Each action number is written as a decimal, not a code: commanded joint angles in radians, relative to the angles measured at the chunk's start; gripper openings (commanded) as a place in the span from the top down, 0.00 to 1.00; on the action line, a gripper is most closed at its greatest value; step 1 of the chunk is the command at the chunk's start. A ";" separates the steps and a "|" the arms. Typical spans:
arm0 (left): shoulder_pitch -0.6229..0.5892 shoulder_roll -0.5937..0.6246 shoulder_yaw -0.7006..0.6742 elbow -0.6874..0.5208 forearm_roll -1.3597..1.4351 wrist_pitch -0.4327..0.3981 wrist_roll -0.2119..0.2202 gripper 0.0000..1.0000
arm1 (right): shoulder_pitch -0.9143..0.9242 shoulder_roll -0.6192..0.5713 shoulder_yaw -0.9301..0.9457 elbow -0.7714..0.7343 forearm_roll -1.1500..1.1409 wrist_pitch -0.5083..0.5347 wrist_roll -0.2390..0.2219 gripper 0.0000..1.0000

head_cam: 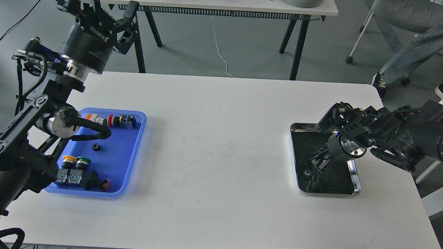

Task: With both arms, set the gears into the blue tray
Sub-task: 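Grasp another black gear in the metal tray with the right gripper, then lift the gear and carry it toward the table center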

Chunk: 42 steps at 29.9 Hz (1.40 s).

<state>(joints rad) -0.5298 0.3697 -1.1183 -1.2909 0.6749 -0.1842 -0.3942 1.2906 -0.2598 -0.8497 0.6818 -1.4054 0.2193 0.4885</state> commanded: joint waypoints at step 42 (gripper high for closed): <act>0.010 -0.006 -0.009 -0.001 0.000 -0.001 0.000 0.00 | 0.145 0.260 -0.066 0.021 0.335 -0.030 0.000 0.86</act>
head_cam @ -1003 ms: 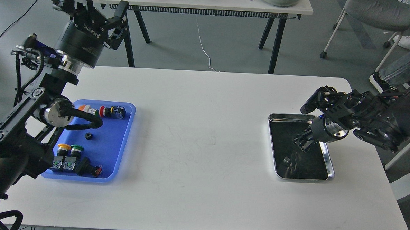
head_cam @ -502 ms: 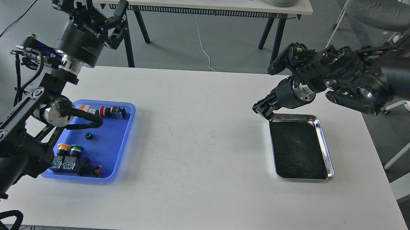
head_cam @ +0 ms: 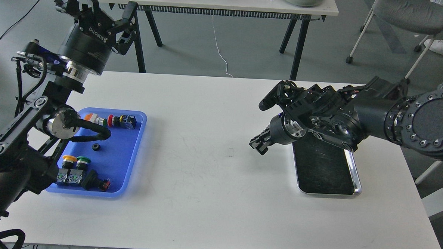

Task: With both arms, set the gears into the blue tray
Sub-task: 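Lift the gear and carry it toward the table center, then set the gear on the table center, open and withdraw the right gripper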

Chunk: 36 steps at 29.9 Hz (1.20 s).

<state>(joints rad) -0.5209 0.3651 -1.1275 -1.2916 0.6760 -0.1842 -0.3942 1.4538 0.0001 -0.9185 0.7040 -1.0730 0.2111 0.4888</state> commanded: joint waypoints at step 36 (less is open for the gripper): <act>0.002 -0.008 -0.001 0.000 0.001 -0.009 0.008 0.00 | -0.061 0.000 0.021 0.155 -0.090 -0.367 0.000 0.83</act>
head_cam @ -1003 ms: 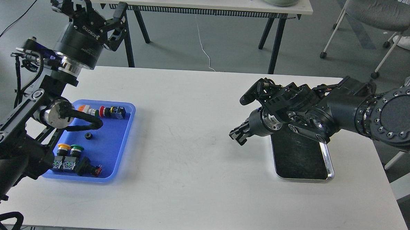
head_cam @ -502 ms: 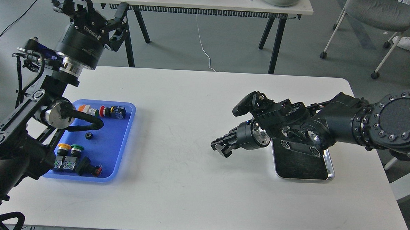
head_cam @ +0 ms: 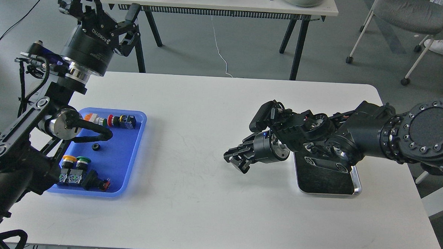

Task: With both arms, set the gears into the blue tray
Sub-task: 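Set the gear on the table center, open and withdraw the right gripper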

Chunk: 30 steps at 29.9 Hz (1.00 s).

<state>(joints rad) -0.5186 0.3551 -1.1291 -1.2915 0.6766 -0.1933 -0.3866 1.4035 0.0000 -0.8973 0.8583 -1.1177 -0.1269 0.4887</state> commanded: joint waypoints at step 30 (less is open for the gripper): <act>0.017 0.008 -0.020 0.000 0.000 -0.003 0.002 0.00 | -0.141 0.000 0.000 -0.076 -0.094 -0.149 0.000 0.43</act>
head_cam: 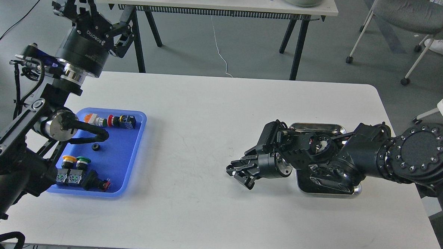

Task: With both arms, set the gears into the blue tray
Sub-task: 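Set the gear on the table center, open and withdraw the right gripper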

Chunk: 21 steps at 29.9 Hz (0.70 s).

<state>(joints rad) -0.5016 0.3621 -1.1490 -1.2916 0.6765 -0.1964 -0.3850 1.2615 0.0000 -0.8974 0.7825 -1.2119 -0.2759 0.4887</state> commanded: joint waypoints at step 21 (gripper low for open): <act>-0.002 0.012 0.006 -0.006 0.012 -0.005 -0.048 0.00 | 0.003 -0.090 0.428 0.037 0.547 0.164 0.000 0.04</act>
<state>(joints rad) -0.5025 0.3726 -1.1479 -1.2943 0.6814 -0.1966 -0.4229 1.3227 -0.0240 -0.5693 0.8180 -0.8137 -0.1551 0.4887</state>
